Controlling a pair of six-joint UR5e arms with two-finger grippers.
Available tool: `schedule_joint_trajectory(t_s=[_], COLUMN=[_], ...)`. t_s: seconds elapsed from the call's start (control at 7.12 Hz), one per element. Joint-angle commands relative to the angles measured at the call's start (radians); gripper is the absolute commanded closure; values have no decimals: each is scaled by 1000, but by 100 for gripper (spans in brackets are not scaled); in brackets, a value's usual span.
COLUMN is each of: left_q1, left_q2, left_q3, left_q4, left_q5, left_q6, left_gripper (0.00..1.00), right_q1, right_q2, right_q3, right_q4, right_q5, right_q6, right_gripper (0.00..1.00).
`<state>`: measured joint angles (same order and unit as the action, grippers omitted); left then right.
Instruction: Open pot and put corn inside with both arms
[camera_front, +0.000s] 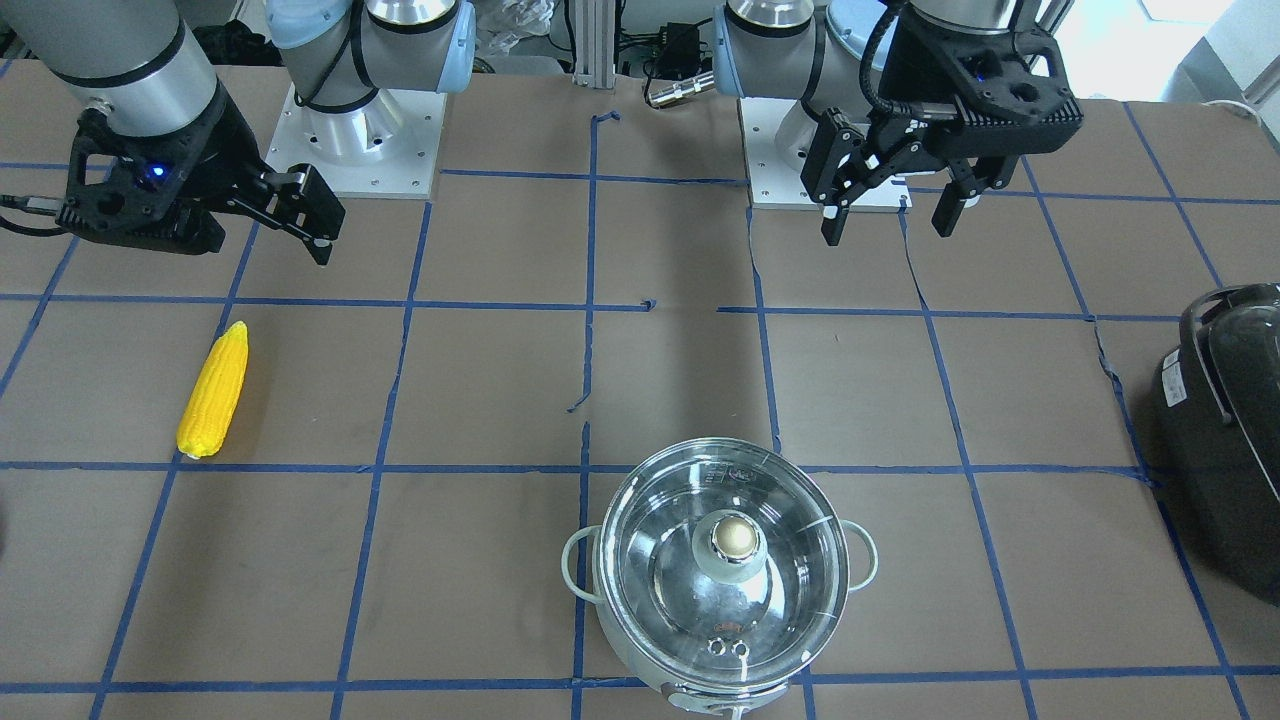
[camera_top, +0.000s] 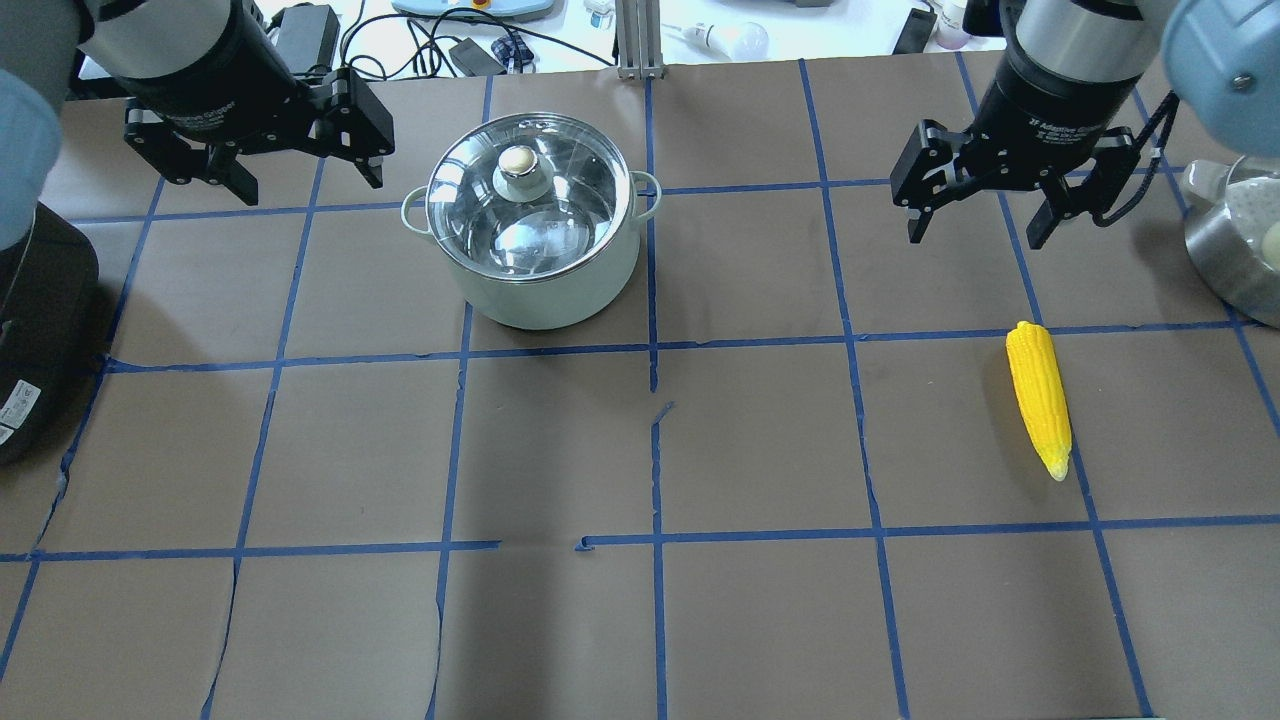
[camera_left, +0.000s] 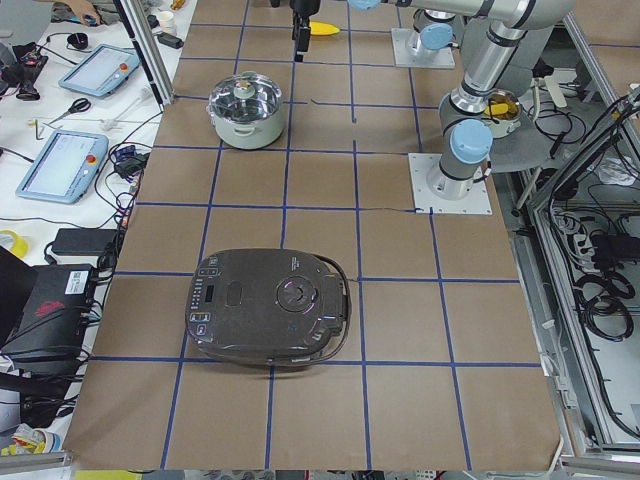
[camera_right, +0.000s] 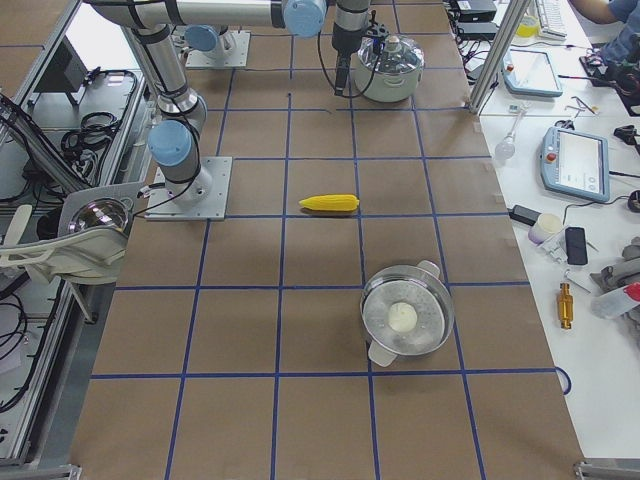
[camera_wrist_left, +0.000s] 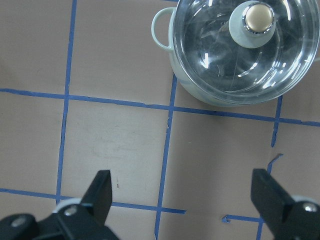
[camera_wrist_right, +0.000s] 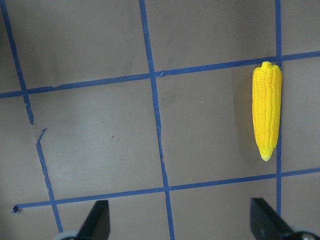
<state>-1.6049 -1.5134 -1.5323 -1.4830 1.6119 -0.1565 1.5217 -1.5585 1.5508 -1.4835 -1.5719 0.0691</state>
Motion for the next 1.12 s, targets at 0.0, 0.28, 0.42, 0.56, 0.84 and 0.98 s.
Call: schedule_joint_trajectory(t_s=[0.0,0.28,0.42,0.56,0.84,0.98], left_q1=[0,2,2,3,3,3], left_q2=[-2,-21,-24,-24,-28,-30], left_q3=[9,12,11,14,12,12], left_q4=[0,0,-2,0,3,4], left_q5=[-1,3,5,3,3,2], left_q6=[0,0,0,2,0,0], left_gripper=[0,0,0,0,0,0], right_q1=[0,0,0,0,0,0], right_q2=[0,0,0,0,2,2], right_q3=[0,0,0,0,0,0], right_q4=[2,0,-1,-3,-8,-8], right_q5=[0,1,1,1,7,6], right_q6=[0,0,0,0,0,0], right_gripper=[0,0,0,0,0,0])
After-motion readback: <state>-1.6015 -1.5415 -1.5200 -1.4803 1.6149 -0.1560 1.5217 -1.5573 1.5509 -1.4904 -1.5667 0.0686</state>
